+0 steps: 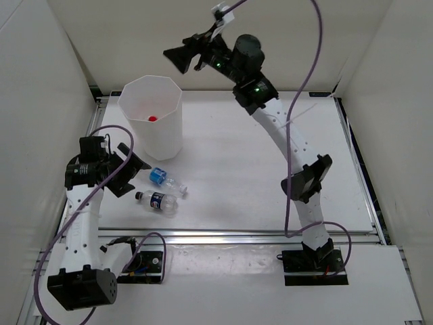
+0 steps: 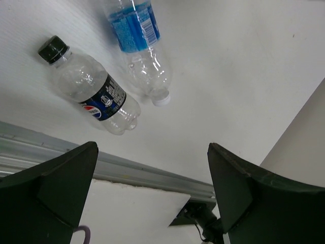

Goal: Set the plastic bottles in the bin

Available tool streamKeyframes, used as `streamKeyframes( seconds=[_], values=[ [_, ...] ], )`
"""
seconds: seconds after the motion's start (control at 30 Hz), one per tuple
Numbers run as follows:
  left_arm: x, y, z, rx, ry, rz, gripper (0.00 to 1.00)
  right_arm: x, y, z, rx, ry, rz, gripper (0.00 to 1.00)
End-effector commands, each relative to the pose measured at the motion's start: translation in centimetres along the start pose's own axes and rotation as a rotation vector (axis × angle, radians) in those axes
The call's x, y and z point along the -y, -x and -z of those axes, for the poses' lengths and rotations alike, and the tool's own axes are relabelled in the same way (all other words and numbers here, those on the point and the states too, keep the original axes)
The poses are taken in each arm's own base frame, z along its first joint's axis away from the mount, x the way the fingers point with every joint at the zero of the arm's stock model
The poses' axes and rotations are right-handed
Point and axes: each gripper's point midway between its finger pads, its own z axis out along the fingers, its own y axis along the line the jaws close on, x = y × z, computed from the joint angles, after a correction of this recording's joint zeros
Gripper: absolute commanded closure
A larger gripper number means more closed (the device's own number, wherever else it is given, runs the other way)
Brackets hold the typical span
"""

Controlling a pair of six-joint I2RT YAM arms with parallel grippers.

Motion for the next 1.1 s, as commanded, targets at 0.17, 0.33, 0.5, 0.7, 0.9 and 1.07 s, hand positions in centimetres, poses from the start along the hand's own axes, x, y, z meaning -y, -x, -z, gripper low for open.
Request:
streamKeyframes(
  seconds=[0.17, 0.33, 0.5, 0.7, 0.9, 1.07],
  values=[
    [-1.1, -0.1, -3.2, 0.089, -0.070, 0.130, 0.00, -3.6, 25.2, 14.3, 0.505, -0.146, 0.052, 0.00],
    [-3.5, -2.0, -7.6, -0.044, 0.024, 0.255, 0.00, -3.1, 20.7, 15.0, 0.281, -0.176, -0.096, 0.00],
    [-4.6, -0.9, -9.1, 0.019, 0.054, 0.331, 0.00, -4.0, 19.2, 16.8, 0.153, -0.173, -0.145, 0.00],
    [-7.7, -3.1, -11.9, -0.021, 0.137, 0.417, 0.00, -4.3, 17.7, 20.6, 0.059, -0.219, -0.187, 0.00],
    [-8.8, -3.6, -13.4, -0.020, 0.155, 0.445, 0.14, -4.5, 18.0, 23.4, 0.027, -0.253, -0.178, 0.00],
    [-8.6, -2.7, -13.1, 0.008, 0.146, 0.381, 0.51, -4.6, 18.5, 25.3, 0.013, -0.250, -0.211, 0.00]
  ],
)
